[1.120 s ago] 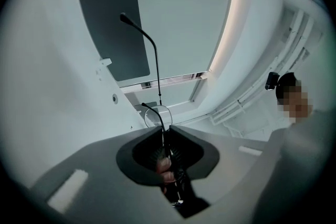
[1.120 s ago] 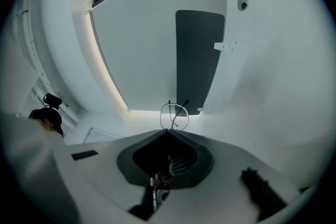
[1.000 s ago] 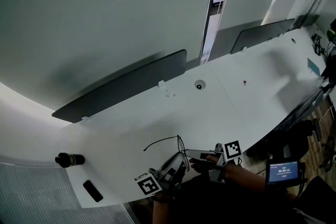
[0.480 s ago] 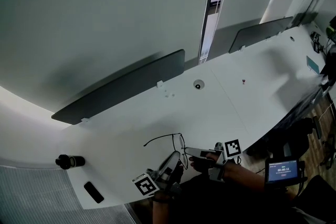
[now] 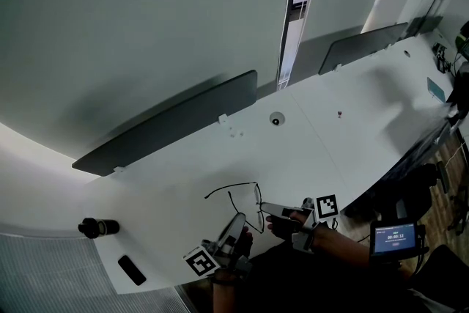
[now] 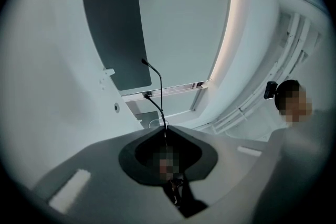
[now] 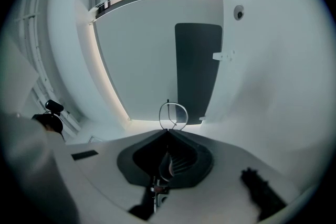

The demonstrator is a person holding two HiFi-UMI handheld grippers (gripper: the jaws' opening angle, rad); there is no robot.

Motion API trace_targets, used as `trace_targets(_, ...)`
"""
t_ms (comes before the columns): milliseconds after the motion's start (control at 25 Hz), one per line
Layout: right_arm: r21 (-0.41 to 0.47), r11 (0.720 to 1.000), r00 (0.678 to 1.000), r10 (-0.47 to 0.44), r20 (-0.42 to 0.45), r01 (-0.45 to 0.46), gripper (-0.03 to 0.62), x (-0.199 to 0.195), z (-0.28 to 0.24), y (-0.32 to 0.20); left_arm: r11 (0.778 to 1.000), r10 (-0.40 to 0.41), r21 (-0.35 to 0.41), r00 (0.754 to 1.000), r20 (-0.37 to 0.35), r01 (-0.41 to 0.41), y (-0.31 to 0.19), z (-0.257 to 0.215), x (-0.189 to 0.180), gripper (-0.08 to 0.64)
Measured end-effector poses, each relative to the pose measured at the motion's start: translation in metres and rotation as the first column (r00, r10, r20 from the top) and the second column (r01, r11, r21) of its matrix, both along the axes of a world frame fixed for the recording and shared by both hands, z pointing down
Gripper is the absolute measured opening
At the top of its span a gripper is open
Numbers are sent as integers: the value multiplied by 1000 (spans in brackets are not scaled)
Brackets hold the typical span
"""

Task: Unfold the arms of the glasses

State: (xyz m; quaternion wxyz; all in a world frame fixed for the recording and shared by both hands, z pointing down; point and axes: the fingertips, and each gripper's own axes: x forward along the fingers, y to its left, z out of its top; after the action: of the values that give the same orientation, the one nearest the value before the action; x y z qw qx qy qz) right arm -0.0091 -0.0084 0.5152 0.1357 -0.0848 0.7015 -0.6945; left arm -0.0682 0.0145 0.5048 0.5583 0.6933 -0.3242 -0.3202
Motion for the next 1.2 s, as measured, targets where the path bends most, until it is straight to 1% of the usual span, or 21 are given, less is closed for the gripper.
trace_targets(160, 9, 1000, 1000, 20, 2, -20, 9, 3, -1, -3, 1000, -21, 2, 1000, -19, 21, 3, 1, -5, 20)
trace_targets(360, 26, 999, 1000, 30, -9, -29, 9, 1, 1, -5, 999, -32, 4, 999, -1, 32, 7, 2, -12, 20)
trace_targets(480, 17, 999, 999, 41, -14, -41, 9, 2, 3, -7, 999, -43, 9, 999, -13, 43, 7, 1, -13, 18)
trace_targets(640, 34, 997, 998, 63, -11, -62, 9, 6, 0, -11, 999, -37, 27, 999, -25, 38, 4, 0, -11, 18)
trace_targets(840, 36, 993, 993, 115, -19, -115, 9, 17, 1, -21, 999, -34, 39, 999, -24, 35, 4, -1, -9, 9)
trace_targets(1200, 42, 988, 988, 151, -23, -150, 9, 25, 3, -27, 999, -28, 37, 999, -36, 30, 7, 1, -5, 9)
